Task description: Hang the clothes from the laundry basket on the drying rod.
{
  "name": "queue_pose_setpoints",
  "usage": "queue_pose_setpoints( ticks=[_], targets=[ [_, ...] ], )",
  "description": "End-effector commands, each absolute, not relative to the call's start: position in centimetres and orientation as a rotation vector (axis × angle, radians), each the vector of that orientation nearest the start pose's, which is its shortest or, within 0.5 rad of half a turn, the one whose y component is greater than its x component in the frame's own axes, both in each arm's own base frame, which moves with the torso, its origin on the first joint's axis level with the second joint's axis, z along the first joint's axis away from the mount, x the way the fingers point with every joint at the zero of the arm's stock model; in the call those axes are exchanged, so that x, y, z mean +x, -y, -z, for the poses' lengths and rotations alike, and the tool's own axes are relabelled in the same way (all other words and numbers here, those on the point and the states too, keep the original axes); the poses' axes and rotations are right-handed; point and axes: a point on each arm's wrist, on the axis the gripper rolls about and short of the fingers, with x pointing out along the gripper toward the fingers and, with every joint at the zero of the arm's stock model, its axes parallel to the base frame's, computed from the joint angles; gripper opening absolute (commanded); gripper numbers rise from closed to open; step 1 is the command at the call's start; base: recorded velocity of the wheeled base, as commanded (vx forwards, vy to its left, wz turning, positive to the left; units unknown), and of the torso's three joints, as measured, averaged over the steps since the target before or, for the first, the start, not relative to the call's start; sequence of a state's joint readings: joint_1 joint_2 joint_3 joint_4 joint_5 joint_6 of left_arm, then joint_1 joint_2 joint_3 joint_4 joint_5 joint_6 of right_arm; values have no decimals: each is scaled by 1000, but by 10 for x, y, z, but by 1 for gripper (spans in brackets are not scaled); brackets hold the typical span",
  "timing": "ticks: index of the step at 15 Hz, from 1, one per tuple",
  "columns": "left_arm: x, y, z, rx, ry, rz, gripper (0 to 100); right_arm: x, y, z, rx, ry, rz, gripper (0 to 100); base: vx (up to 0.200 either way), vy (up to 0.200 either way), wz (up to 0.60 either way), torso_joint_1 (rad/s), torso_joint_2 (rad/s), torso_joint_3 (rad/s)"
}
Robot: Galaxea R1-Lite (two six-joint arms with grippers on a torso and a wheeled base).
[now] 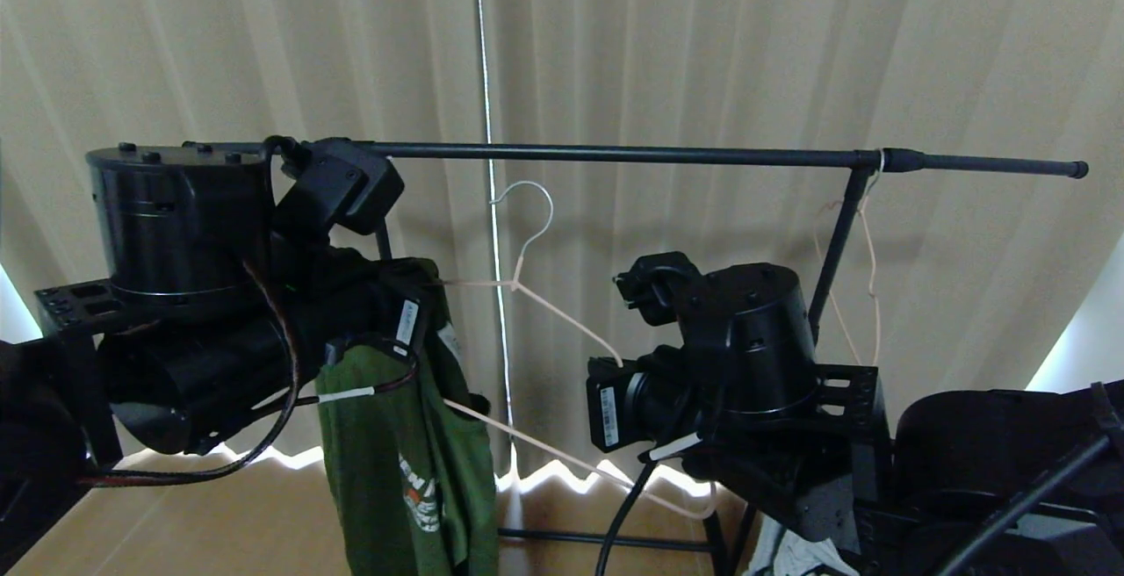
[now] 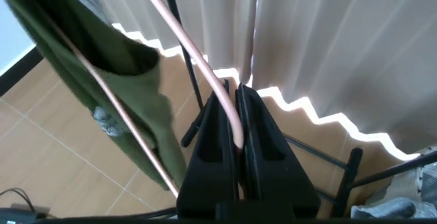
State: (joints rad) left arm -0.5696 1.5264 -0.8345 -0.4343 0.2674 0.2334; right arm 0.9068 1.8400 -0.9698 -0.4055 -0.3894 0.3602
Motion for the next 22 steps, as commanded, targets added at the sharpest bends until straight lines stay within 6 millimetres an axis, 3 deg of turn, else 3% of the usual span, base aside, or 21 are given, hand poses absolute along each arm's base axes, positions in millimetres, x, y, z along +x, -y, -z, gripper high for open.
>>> queue_pose_setpoints(
  ticks=[1,4,9,12,17,22],
  targets=[
    [225,146,-223,318,-187,360,0,217,-265,-158,63,-459,-433,0,0,0,0,0,0,0],
    [219,154,-226,283,-178,407,0,216,-267,-160,68,-453,-441,0,0,0,0,0,0,0],
    [220,144,-230,272,-170,373,0,214,-264,-160,62,-456,-436,0,0,0,0,0,0,0],
    [211,160,-230,251,-164,519,0,220,-271,-159,47,-448,-443,0,0,0,0,0,0,0],
    [206,160,-227,239,-169,647,0,219,-267,-167,61,-413,-450,0,0,0,0,0,0,0],
    [196,151,-226,244,-169,649,0,223,-260,-176,65,-383,-437,0,0,0,0,0,0,0]
  ],
)
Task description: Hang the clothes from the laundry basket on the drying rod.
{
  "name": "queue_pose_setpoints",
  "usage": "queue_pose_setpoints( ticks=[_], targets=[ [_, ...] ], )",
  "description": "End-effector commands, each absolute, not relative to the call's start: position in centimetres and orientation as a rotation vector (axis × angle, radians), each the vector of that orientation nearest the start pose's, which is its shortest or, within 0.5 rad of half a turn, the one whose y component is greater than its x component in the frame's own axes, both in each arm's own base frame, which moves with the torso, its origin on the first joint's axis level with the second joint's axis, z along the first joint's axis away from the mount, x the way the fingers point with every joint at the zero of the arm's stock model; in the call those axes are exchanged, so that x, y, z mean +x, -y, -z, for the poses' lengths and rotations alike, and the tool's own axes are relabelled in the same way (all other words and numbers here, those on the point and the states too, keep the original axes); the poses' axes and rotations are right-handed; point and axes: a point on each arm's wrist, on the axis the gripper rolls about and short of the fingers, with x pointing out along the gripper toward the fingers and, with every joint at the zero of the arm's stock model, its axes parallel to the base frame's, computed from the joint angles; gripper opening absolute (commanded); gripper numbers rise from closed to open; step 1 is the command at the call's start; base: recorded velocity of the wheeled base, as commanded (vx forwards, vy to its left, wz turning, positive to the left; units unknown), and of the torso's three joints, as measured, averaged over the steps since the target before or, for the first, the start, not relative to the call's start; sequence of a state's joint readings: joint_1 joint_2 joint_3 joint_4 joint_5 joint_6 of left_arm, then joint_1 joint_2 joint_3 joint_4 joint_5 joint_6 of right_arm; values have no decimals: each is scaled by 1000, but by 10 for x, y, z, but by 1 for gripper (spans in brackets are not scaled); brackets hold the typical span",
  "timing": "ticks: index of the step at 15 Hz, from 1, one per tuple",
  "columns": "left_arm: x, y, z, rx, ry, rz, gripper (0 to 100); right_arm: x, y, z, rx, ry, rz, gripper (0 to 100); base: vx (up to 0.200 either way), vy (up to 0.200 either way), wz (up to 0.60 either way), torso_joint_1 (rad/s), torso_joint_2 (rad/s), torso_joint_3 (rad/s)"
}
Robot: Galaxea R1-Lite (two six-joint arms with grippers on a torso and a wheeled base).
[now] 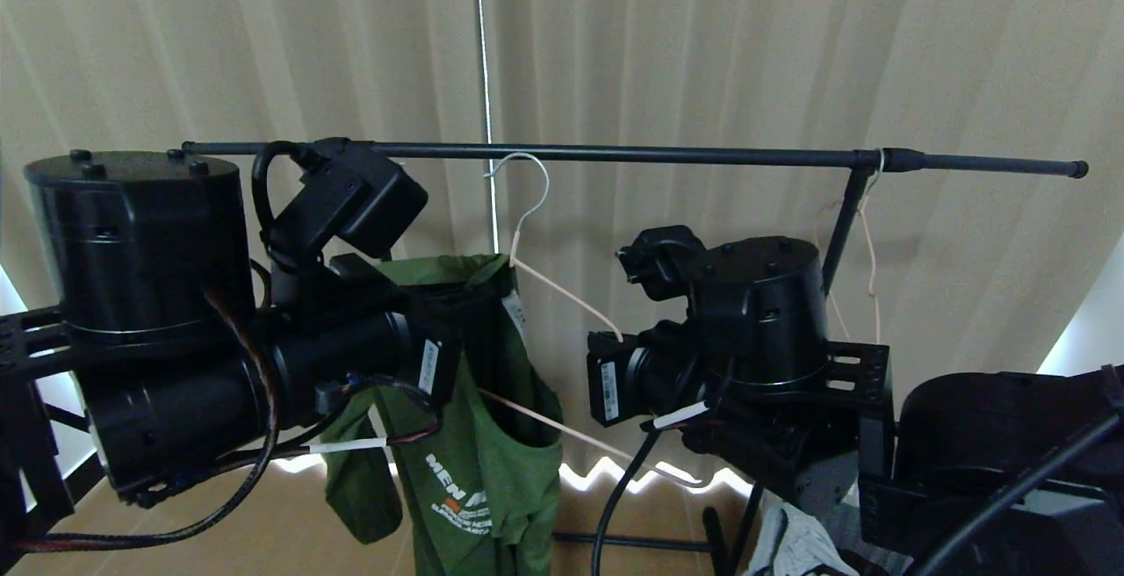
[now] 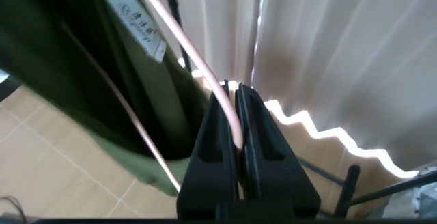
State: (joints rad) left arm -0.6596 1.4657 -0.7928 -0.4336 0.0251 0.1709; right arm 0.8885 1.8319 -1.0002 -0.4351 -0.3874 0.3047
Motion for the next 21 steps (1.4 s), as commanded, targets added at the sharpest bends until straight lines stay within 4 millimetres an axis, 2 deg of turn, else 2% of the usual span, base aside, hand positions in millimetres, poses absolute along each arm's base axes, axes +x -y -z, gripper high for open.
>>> queue_pose_setpoints(
  ticks=[1,2,6,10,12,14,15,18,21],
  targets=[
    [193,149,-224,246,-170,649,0,224,-258,-179,69,-376,-435,0,0,0,0,0,0,0],
    [191,147,-224,246,-172,649,100,223,-258,-180,70,-372,-436,0,0,0,0,0,0,0],
    [185,142,-225,247,-163,651,100,221,-254,-187,83,-357,-441,0,0,0,0,0,0,0],
    [175,132,-224,244,-155,639,100,226,-245,-194,103,-291,-426,0,0,0,0,0,0,0],
    [166,117,-231,255,-112,608,100,227,-225,-202,69,-264,-405,0,0,0,0,0,0,0],
    [167,109,-234,279,-91,574,100,231,-213,-207,46,-246,-388,0,0,0,0,0,0,0],
    [170,99,-240,325,-49,522,100,230,-201,-212,5,-228,-384,0,0,0,0,0,0,0],
    [174,93,-246,439,28,486,100,224,-184,-219,-80,-198,-450,0,0,0,0,0,0,0],
    [176,95,-251,515,69,505,100,220,-177,-222,-150,-175,-493,0,0,0,0,0,0,0]
  ],
)
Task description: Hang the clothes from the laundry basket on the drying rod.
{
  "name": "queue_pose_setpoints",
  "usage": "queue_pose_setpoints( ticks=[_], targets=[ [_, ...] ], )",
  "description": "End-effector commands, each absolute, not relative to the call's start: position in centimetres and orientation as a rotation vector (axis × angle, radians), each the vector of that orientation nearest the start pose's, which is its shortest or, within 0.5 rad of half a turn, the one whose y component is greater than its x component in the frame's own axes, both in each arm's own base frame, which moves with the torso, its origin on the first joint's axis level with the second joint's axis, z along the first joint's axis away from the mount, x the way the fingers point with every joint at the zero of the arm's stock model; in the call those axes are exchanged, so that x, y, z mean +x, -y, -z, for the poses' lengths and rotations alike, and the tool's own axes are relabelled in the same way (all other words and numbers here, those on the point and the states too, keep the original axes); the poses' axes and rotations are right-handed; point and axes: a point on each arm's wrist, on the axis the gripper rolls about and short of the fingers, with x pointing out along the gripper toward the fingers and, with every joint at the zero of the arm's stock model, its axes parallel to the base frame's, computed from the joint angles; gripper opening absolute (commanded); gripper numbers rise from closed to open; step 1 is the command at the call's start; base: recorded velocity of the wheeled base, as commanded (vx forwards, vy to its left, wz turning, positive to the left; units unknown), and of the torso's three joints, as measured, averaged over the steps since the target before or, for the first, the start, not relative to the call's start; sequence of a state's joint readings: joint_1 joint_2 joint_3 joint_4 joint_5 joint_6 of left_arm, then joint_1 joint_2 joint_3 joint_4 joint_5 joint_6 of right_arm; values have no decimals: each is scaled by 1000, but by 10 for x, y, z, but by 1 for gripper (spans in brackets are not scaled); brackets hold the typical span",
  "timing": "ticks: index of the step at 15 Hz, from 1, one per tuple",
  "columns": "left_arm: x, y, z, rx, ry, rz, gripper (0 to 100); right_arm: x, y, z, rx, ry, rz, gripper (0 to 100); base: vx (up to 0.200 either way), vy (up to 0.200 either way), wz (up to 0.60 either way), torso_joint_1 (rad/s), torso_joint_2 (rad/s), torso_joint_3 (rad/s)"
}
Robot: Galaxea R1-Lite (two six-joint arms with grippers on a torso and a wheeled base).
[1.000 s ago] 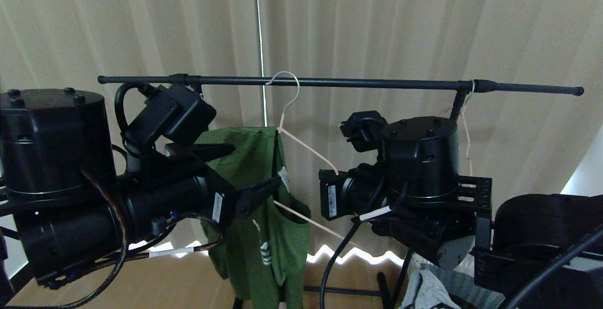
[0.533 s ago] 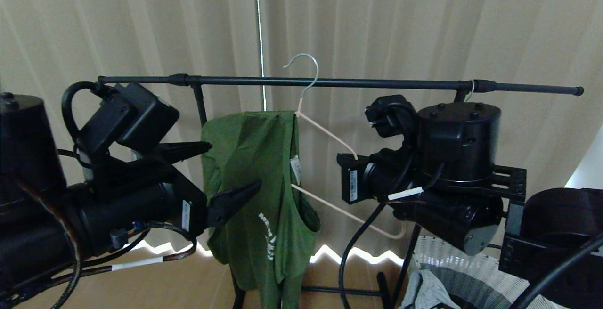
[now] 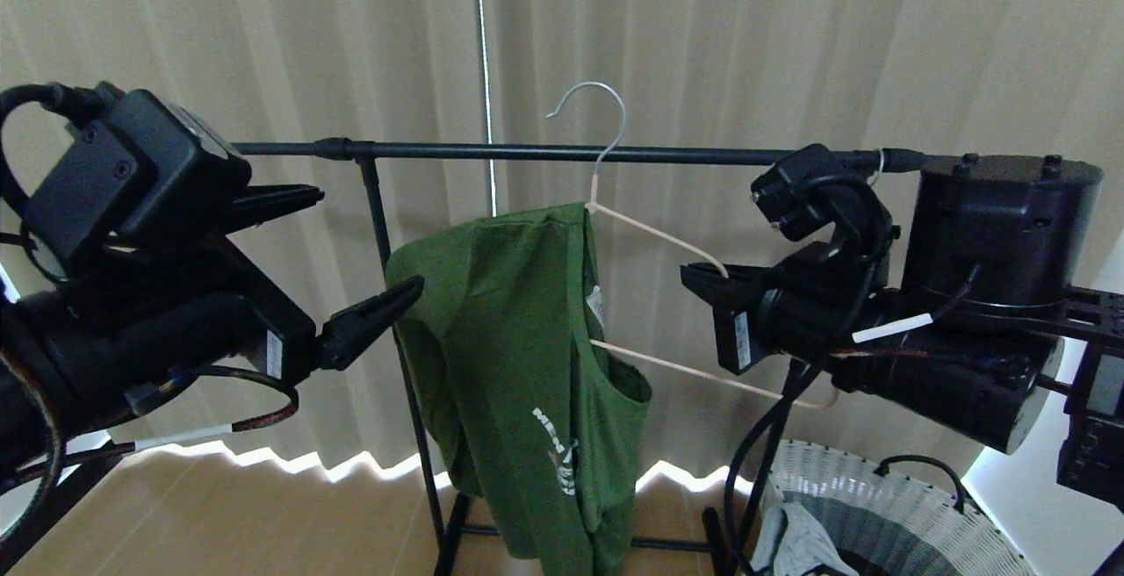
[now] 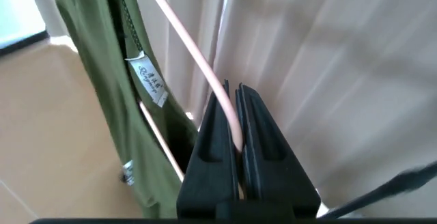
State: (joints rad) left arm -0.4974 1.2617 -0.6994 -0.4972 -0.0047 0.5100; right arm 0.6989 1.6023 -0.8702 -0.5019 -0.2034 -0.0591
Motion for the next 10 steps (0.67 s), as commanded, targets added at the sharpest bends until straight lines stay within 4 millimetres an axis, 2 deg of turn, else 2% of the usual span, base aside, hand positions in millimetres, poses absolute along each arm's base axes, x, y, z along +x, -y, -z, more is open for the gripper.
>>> queue_pose_setpoints(
  ticks=[1,4,6,8,10],
  targets=[
    [184,100,-255,591,136,644,100,216,-174,-219,-201,-173,-526,0,0,0,0,0,0,0],
    [208,110,-249,707,146,677,100,214,-175,-216,-206,-179,-535,0,0,0,0,0,0,0],
    [212,115,-243,720,134,694,100,213,-177,-216,-203,-176,-546,0,0,0,0,0,0,0],
    [225,118,-233,775,111,697,100,207,-180,-214,-203,-179,-589,0,0,0,0,0,0,0],
    [231,117,-233,821,129,678,100,202,-182,-216,-199,-171,-611,0,0,0,0,0,0,0]
  ],
)
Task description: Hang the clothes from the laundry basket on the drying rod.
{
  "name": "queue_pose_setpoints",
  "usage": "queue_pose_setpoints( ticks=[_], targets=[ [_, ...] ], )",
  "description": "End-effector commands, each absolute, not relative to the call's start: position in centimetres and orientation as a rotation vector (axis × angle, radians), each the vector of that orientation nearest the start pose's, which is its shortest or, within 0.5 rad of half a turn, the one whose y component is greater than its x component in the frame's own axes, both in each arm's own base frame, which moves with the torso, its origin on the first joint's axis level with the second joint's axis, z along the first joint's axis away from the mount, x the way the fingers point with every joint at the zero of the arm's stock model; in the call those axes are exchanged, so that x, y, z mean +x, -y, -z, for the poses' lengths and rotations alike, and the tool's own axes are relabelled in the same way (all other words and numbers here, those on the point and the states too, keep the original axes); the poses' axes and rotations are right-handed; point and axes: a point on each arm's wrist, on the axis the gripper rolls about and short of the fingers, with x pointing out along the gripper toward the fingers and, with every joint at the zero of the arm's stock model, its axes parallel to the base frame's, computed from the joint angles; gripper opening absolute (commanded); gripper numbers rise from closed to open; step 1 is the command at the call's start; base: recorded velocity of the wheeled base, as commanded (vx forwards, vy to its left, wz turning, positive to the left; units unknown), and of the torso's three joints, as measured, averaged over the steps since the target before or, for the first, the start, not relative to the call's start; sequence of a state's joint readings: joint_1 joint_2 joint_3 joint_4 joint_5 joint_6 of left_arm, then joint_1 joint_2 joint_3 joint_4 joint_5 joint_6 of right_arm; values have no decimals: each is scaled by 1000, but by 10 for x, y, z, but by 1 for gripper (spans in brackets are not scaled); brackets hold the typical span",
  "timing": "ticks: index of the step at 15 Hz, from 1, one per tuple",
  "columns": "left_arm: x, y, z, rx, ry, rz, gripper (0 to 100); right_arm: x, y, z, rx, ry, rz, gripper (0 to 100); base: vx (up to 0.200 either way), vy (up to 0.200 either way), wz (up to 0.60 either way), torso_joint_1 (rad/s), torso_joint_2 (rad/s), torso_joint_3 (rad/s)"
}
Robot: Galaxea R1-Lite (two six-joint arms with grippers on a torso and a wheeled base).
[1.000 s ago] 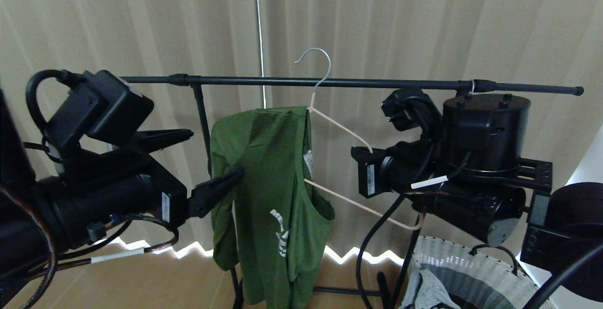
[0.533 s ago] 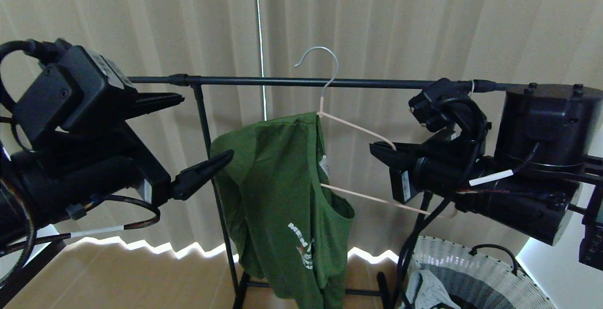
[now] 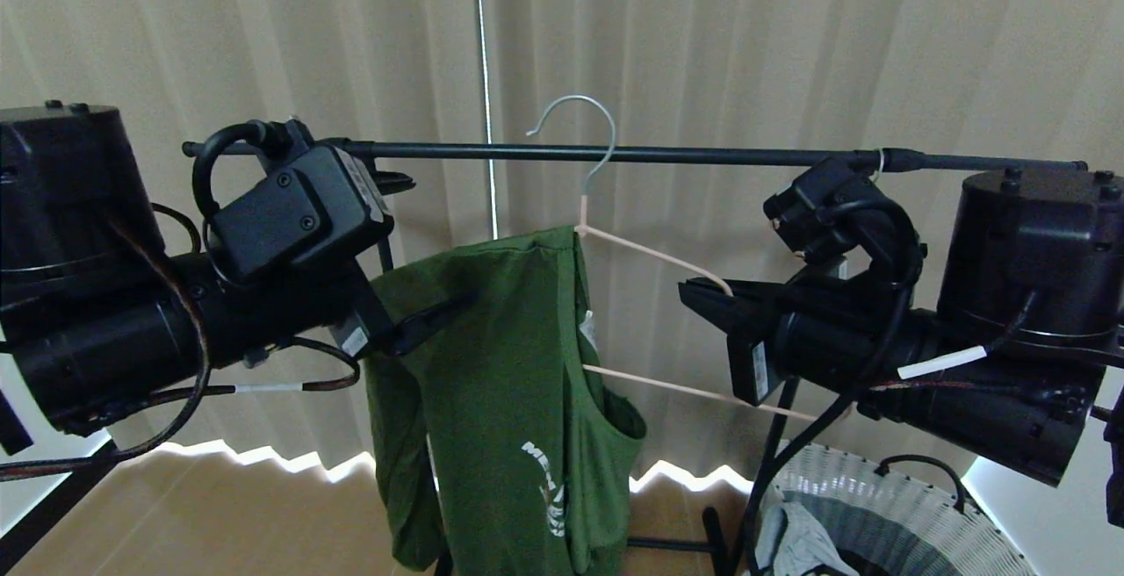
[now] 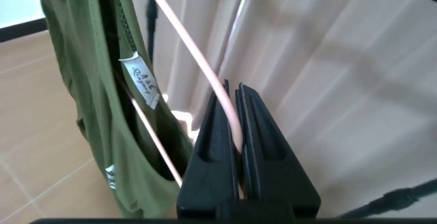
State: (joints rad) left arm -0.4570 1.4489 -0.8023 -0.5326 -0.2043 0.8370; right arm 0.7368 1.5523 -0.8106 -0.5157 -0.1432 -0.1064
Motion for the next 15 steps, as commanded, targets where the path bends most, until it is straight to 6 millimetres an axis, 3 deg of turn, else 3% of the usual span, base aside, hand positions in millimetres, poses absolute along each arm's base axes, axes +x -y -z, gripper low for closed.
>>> queue_pose_setpoints(
  ticks=[1,6,7,15],
  targets=[
    [235,118,-231,833,134,675,100,199,-186,-216,-200,-168,-628,0,0,0,0,0,0,0],
    [242,120,-233,826,171,654,100,191,-187,-217,-196,-164,-676,0,0,0,0,0,0,0],
    [241,120,-233,827,172,655,0,191,-188,-217,-194,-159,-678,0,0,0,0,0,0,0],
    [240,119,-228,827,158,659,0,191,-187,-216,-175,-119,-687,0,0,0,0,0,0,0]
  ],
)
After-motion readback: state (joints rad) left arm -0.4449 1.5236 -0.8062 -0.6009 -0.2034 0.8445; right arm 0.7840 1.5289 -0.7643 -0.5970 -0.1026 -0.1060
